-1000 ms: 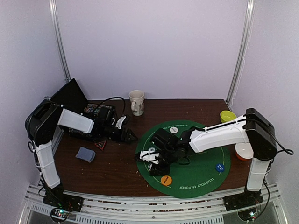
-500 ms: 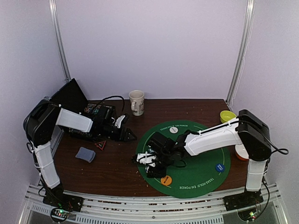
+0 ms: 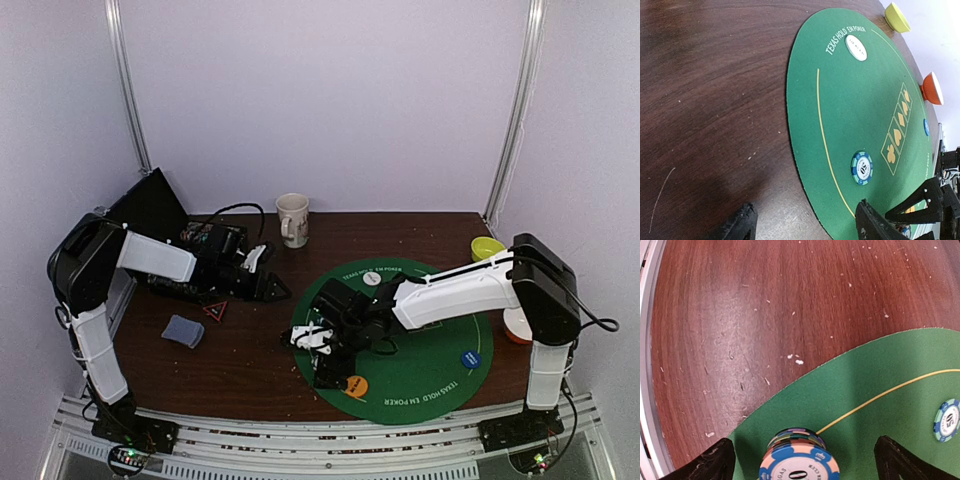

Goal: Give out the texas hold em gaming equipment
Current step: Place the poker chips pile in the big blind area, then pick up the poker chip from the poker table mat.

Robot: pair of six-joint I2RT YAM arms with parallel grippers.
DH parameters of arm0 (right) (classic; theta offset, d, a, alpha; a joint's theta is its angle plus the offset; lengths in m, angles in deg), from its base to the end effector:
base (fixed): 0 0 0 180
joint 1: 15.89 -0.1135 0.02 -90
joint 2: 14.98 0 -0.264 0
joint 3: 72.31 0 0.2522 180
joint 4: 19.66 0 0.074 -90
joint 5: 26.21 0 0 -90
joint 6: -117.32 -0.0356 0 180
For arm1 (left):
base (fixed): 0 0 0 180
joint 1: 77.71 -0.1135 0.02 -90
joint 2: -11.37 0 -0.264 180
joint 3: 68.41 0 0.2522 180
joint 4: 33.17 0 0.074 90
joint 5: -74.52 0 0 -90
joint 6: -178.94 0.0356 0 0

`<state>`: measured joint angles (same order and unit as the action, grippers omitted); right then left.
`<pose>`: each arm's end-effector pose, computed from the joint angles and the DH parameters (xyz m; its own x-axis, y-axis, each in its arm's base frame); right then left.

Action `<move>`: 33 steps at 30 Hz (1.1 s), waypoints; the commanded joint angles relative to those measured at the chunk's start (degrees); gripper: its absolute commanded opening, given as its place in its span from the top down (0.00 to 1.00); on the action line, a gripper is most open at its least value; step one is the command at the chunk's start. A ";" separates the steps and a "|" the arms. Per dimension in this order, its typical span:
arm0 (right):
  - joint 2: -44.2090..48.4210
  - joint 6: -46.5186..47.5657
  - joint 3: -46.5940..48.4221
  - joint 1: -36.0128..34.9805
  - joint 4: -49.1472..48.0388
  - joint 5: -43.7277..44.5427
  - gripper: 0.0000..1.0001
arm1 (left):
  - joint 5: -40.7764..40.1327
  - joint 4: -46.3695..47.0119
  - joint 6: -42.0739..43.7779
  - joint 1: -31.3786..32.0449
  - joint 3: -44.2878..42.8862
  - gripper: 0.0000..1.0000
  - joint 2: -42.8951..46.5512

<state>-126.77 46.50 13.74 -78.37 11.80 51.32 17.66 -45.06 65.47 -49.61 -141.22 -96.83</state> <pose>0.1799 0.3619 0.1577 -0.0646 -0.8182 -0.5713 -0.9965 0.0832 -0.0065 0.3247 -0.1954 0.1420 -0.8818 0.0928 -0.4623 0.4038 0.6551 -0.6386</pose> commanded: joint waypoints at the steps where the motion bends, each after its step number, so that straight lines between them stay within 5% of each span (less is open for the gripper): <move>1: 1.71 0.48 3.82 0.18 4.02 -1.78 0.00 | -0.54 0.58 1.31 -0.61 -1.33 0.30 2.10; 7: 7.72 -7.85 10.42 4.96 3.31 -6.95 0.00 | -1.39 0.30 1.05 -1.23 -1.03 0.30 4.93; 15: 0.28 -25.89 18.51 11.38 9.70 12.78 0.07 | -12.62 -3.51 -0.80 -6.10 1.93 0.28 14.12; 24: -12.02 -30.59 27.77 11.23 17.46 14.22 0.00 | -17.74 -4.76 0.83 -6.75 3.44 0.26 18.13; 33: -17.36 -29.93 28.18 10.57 20.01 11.67 0.16 | -17.21 -4.41 1.22 -6.78 3.48 0.26 17.80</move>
<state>-142.29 16.88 39.88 -67.31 29.20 63.21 1.16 -50.52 65.52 -56.50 -138.29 -79.02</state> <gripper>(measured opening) 0.879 0.741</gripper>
